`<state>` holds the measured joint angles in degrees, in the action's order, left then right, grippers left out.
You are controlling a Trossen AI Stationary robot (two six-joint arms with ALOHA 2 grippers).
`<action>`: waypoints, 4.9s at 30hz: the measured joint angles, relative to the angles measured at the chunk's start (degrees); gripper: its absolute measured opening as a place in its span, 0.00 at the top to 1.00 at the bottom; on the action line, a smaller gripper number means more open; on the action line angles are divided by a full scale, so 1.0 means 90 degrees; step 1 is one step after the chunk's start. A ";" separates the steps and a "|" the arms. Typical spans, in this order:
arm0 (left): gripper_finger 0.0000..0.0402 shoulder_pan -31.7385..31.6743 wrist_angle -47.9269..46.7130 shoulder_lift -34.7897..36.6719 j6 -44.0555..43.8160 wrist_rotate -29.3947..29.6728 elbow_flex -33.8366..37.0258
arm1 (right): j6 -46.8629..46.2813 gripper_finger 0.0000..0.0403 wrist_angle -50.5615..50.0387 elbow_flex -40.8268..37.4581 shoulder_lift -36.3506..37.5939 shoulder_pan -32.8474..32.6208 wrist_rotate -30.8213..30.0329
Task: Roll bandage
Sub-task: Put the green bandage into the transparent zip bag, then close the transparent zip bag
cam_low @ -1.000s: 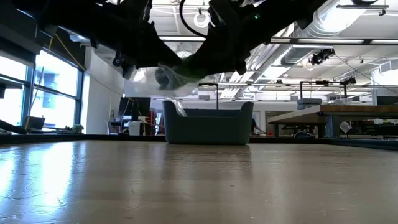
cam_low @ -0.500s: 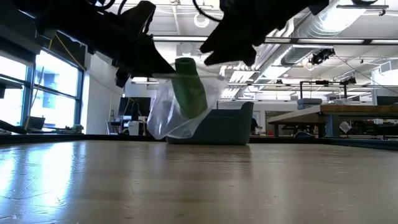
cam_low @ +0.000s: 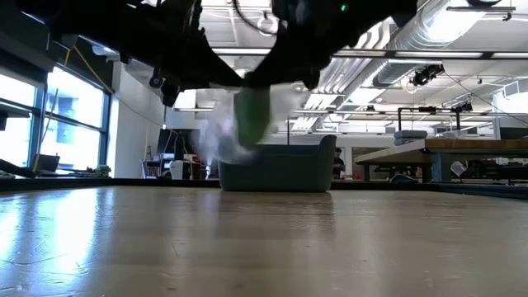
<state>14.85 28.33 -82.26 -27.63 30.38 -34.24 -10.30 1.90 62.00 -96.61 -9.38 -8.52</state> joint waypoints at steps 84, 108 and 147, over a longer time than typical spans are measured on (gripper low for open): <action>0.79 0.0081 -0.0941 0.0619 0.1965 -0.0640 0.0000 | 0.0438 1.00 -0.0468 -0.1566 0.1816 -0.0850 -0.1436; 0.32 -0.0131 0.1177 -0.1327 0.4920 -0.0710 -0.1360 | 0.0310 1.00 -0.0091 -0.1566 0.1916 -0.0652 -0.1165; 0.65 -0.0197 -0.0962 -0.0957 0.3775 -0.1469 -0.1838 | 0.0429 1.00 -0.0089 -0.1564 0.1913 -0.0797 -0.1156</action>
<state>13.08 19.67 -90.87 6.35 17.16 -50.78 -6.44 1.10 47.92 -79.40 -16.56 -18.92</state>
